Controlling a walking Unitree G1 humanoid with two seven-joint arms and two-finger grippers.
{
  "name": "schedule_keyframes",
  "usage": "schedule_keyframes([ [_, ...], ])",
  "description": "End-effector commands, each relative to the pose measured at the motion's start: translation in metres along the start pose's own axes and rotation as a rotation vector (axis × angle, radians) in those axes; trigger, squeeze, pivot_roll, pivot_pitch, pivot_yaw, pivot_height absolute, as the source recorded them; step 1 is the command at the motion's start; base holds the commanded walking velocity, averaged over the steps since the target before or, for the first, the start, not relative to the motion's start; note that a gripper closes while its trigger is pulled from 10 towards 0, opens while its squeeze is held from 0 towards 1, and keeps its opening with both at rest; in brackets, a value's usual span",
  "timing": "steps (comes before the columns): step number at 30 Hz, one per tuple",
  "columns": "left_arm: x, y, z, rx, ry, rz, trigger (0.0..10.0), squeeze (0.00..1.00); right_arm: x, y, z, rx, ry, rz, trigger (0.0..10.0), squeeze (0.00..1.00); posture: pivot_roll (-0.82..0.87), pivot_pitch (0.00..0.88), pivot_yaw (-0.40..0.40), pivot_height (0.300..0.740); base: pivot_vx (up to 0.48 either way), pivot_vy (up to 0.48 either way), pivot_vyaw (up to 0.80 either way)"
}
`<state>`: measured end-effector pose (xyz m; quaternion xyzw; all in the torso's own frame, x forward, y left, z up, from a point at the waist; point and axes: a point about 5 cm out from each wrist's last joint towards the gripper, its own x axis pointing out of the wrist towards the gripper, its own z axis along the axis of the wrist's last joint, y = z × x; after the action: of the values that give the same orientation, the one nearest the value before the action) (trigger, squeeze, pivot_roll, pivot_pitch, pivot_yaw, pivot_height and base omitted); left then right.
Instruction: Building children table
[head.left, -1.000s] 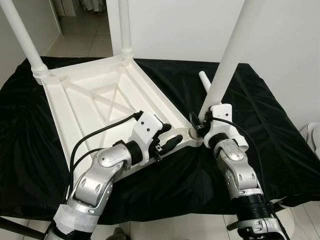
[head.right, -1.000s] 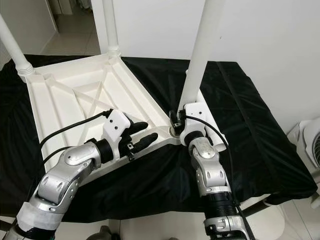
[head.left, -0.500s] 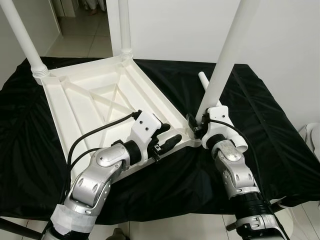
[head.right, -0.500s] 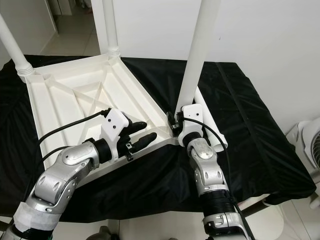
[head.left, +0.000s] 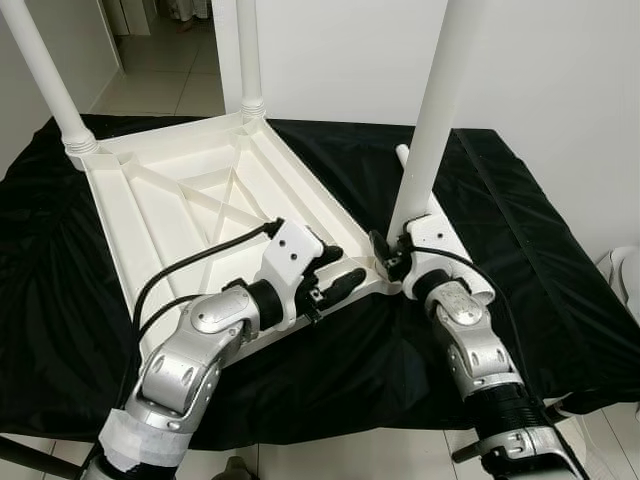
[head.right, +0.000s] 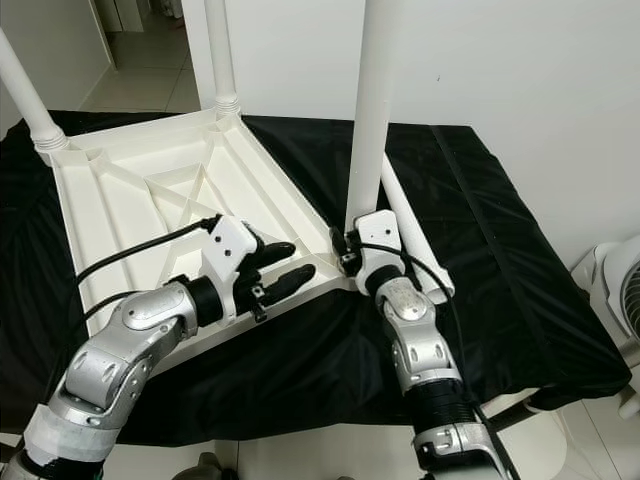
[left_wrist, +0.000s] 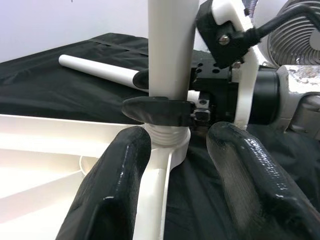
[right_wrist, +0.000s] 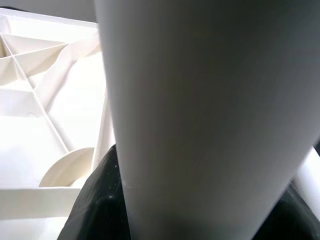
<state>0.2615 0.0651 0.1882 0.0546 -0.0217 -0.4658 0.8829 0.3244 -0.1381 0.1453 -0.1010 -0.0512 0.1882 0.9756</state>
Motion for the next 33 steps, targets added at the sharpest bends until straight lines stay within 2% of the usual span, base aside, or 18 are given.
schedule_keyframes([
  [1,0.001,-0.002,0.003,0.007,-0.002,-0.025,10.0,0.00,-0.006,0.005,-0.017,0.014,0.080,0.028,10.0,0.00,0.09,0.039,-0.033,0.740,0.000,0.000,0.00],
  [6,0.001,-0.002,0.004,0.010,-0.002,-0.026,10.0,0.00,-0.004,-0.001,-0.019,0.093,0.091,-0.005,10.0,0.00,0.09,0.043,-0.028,0.740,0.000,0.000,0.00],
  [7,0.001,-0.001,0.005,0.012,-0.002,-0.025,10.0,0.00,-0.003,-0.004,-0.020,0.145,0.099,-0.027,10.0,0.00,0.09,0.043,-0.027,0.740,0.000,0.000,0.00],
  [8,0.001,-0.001,0.005,0.012,-0.002,-0.025,10.0,0.00,-0.003,-0.004,-0.020,0.145,0.099,-0.027,10.0,0.00,0.09,0.043,-0.027,0.740,0.000,0.000,0.00],
  [11,0.001,0.000,0.006,0.016,-0.003,-0.024,10.0,0.00,-0.001,-0.007,-0.021,0.248,0.111,-0.061,10.0,0.00,0.09,0.045,-0.027,0.740,0.000,0.000,0.00],
  [19,0.001,0.000,0.006,0.016,-0.003,-0.024,10.0,0.00,-0.001,-0.007,-0.021,0.248,0.111,-0.061,10.0,0.00,0.09,0.045,-0.027,0.740,0.000,0.000,0.00],
  [20,0.001,-0.001,0.006,0.018,-0.001,-0.024,10.0,0.00,-0.002,-0.008,-0.024,0.293,0.120,-0.081,10.0,0.00,0.10,0.045,-0.029,0.740,0.000,0.000,0.00],
  [28,-0.001,-0.002,0.007,0.019,-0.002,-0.021,10.0,0.00,-0.011,-0.006,-0.031,0.318,0.110,-0.123,10.0,0.00,0.10,0.042,-0.031,0.740,0.000,0.000,0.00],
  [30,-0.001,-0.002,0.007,0.018,-0.002,-0.021,10.0,0.00,-0.014,-0.004,-0.032,0.308,0.098,-0.125,10.0,0.00,0.10,0.041,-0.030,0.740,0.000,0.000,0.00],
  [33,0.000,-0.001,0.007,0.019,-0.001,-0.023,10.0,0.00,-0.017,0.005,-0.026,0.212,0.047,-0.099,10.0,0.00,0.10,0.040,-0.027,0.740,0.000,0.000,0.00],
])
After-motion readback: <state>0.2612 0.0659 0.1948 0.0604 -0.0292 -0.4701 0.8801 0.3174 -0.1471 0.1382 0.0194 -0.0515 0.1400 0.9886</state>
